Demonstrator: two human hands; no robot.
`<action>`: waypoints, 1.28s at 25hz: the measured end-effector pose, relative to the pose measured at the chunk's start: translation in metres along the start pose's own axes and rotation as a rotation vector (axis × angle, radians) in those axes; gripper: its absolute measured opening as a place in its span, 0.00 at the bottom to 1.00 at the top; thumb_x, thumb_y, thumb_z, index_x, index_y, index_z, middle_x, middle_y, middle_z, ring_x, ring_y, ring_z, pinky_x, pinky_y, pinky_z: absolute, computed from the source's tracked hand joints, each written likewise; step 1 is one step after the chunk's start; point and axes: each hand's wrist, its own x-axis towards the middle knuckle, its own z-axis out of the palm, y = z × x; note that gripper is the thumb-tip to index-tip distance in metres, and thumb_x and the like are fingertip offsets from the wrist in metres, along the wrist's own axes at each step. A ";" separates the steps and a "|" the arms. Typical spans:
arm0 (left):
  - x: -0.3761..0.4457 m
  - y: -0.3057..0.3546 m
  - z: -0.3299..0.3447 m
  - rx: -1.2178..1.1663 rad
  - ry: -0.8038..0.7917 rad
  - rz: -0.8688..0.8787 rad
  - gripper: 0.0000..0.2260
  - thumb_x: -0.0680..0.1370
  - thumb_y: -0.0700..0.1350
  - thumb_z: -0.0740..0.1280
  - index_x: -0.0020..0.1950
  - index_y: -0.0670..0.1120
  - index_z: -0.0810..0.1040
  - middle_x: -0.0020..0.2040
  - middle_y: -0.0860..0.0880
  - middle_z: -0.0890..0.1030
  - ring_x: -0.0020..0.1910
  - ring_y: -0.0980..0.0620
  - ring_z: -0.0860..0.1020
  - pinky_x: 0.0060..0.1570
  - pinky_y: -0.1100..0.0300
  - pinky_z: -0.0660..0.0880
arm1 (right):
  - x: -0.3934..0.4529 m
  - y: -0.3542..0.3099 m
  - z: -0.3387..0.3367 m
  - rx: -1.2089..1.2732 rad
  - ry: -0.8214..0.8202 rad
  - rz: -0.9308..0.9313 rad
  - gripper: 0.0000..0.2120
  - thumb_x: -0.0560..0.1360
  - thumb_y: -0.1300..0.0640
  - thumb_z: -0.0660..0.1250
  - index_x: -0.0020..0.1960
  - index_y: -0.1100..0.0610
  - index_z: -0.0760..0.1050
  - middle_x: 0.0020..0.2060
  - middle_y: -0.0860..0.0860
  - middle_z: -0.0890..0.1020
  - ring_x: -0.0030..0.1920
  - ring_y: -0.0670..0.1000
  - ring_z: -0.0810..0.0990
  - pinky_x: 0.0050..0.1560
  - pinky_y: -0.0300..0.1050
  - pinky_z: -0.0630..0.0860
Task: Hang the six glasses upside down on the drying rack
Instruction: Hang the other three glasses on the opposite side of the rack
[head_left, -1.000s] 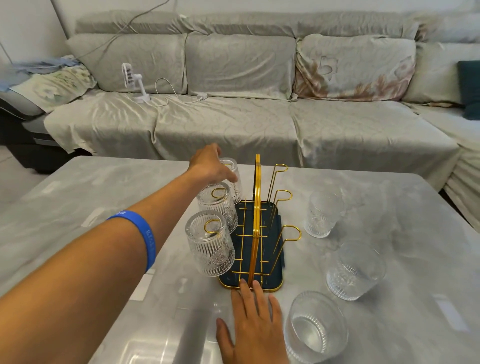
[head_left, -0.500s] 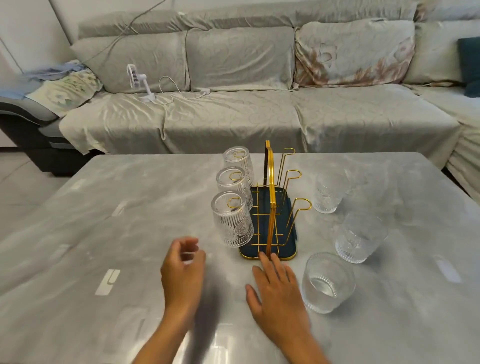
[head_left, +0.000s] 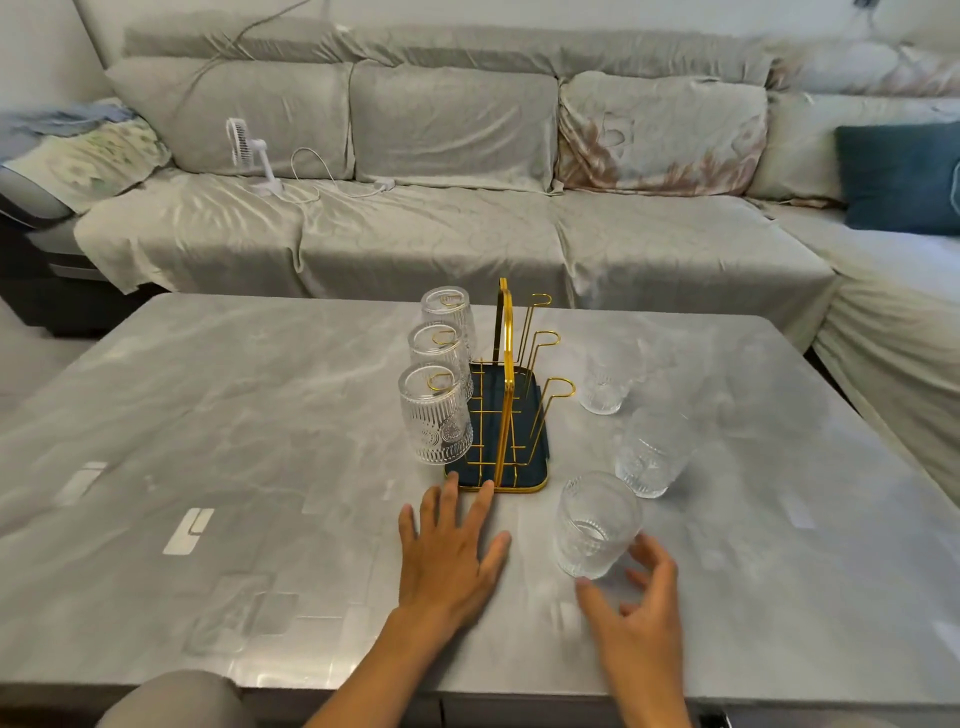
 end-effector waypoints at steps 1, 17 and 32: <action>0.001 0.000 0.000 0.018 -0.012 0.000 0.29 0.77 0.68 0.44 0.76 0.62 0.45 0.80 0.48 0.47 0.77 0.44 0.47 0.73 0.39 0.45 | 0.005 -0.004 0.001 -0.026 -0.071 -0.007 0.36 0.62 0.59 0.78 0.64 0.42 0.66 0.55 0.43 0.77 0.54 0.45 0.75 0.53 0.48 0.73; 0.003 -0.005 -0.002 0.068 -0.019 0.019 0.32 0.74 0.71 0.40 0.77 0.62 0.44 0.80 0.49 0.47 0.77 0.43 0.47 0.73 0.37 0.42 | 0.084 -0.115 -0.046 0.085 -0.052 -0.360 0.31 0.57 0.43 0.81 0.57 0.43 0.73 0.52 0.45 0.79 0.43 0.52 0.83 0.38 0.41 0.79; 0.004 -0.009 0.011 0.086 -0.063 -0.036 0.32 0.69 0.77 0.33 0.68 0.68 0.24 0.78 0.46 0.33 0.74 0.41 0.30 0.67 0.33 0.29 | 0.134 -0.151 0.030 -0.739 -0.298 -0.740 0.22 0.68 0.43 0.73 0.60 0.49 0.77 0.58 0.51 0.81 0.52 0.52 0.79 0.45 0.43 0.73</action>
